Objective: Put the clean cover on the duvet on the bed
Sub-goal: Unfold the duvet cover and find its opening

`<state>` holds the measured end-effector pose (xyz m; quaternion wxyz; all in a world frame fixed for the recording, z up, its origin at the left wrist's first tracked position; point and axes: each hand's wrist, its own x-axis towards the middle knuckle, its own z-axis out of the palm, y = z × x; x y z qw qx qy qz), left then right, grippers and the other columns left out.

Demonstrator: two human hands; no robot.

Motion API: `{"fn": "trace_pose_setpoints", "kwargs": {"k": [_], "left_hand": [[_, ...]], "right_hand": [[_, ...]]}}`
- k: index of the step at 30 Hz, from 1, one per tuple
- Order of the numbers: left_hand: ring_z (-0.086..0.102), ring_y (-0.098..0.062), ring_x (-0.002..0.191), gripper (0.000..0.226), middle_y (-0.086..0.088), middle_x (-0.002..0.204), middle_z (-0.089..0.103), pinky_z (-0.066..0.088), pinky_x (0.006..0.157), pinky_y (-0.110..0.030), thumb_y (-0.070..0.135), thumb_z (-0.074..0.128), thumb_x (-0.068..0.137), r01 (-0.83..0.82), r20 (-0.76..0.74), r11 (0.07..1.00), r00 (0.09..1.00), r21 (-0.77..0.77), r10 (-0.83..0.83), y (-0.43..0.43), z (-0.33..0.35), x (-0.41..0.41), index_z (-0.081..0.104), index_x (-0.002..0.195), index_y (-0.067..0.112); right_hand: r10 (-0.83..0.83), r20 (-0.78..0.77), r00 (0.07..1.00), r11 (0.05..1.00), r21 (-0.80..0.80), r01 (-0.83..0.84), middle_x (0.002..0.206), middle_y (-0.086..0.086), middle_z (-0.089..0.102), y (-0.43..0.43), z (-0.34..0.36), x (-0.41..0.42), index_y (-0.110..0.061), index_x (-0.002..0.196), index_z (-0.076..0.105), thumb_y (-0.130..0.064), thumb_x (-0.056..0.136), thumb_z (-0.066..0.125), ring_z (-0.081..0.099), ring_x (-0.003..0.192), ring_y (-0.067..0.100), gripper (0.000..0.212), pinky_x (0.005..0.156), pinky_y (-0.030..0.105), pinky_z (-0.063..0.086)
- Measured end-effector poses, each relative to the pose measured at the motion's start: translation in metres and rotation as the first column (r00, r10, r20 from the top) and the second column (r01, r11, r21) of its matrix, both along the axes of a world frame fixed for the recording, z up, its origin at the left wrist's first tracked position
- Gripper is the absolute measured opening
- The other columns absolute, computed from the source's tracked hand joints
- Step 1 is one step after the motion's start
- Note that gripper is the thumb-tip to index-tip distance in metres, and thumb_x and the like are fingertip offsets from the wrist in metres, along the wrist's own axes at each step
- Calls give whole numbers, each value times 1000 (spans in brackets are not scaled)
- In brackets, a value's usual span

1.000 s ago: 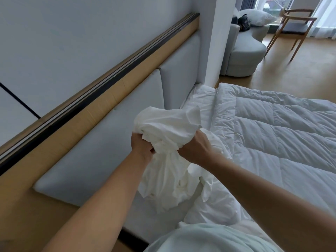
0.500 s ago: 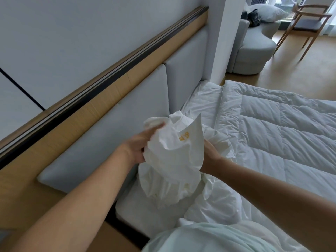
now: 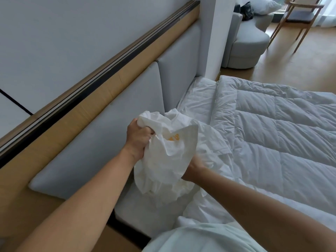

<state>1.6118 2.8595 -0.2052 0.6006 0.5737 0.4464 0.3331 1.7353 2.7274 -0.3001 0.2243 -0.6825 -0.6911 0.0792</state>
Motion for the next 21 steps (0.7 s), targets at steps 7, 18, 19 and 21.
{"fn": "trace_pose_setpoints", "kwargs": {"k": [7, 18, 19, 21], "left_hand": [[68, -27, 81, 29, -17, 93, 69, 59, 70, -42, -20, 56, 78, 37, 13, 999, 999, -36, -36, 23, 8, -32, 65, 104, -11], [68, -28, 81, 42, -16, 93, 69, 58, 64, -36, -10, 61, 71, 70, 30, 987, 997, -148, -66, 41, -3, -19, 66, 112, -9], [69, -28, 80, 41, -15, 93, 70, 58, 64, -36, -11, 60, 72, 81, 24, 984, 997, -158, -78, 44, -3, -19, 67, 112, -8], [69, -25, 79, 43, -12, 92, 71, 58, 64, -33, -6, 61, 68, 96, 0, 982, 995, -161, -98, 48, -7, -22, 70, 110, -4]], "right_hand": [[-20, -415, 909, 964, 234, 128, 143, -1, 49, -23, 4, 4, -17, 143, 45, -75, 82, 62, 49, 132, 15, 86, 113, 36, 41], [86, -476, 875, 993, -35, -116, 72, 1, 72, -14, 31, -83, -9, 83, 76, -9, 85, 66, 65, 67, 20, 10, 72, 30, 54], [113, -451, 885, 980, -94, -173, 75, 3, 73, -9, 28, -91, -8, 83, 76, -9, 85, 65, 66, 70, 24, 11, 75, 35, 55], [99, -467, 879, 959, -191, -209, 80, 4, 75, 1, 27, -100, -9, 85, 77, -11, 85, 67, 68, 76, 25, 11, 79, 37, 55]]}}
